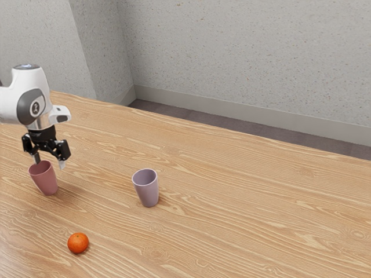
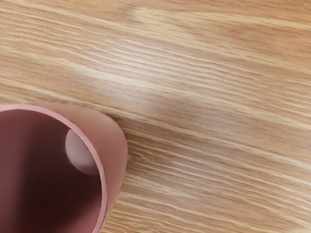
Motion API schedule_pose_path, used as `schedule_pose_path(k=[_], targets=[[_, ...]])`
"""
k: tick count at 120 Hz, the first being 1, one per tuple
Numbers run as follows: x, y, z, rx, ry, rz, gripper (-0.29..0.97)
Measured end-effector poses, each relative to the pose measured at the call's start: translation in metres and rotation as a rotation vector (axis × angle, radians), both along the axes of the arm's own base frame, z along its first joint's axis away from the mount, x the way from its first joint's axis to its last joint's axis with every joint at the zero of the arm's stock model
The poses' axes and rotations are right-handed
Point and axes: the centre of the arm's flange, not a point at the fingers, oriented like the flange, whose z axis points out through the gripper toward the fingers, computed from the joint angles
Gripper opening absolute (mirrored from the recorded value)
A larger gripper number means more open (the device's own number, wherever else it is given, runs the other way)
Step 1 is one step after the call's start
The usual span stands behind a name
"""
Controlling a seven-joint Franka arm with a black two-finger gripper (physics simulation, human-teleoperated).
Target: Place the left cup onto the right cup
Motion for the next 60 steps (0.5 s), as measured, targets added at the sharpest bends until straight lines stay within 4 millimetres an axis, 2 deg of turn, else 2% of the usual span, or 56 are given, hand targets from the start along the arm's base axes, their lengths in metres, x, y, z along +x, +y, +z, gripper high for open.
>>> schedule_pose_path(k=[21, 53, 60], targets=[[0.013, 0.010, -0.032, 0.017, 0.011, -0.006, 0.68], [0.011, 0.020, -0.058, 0.021, 0.030, -0.002, 0.68], [0.011, 0.020, -0.059, 0.022, 0.030, -0.005, 0.58]])
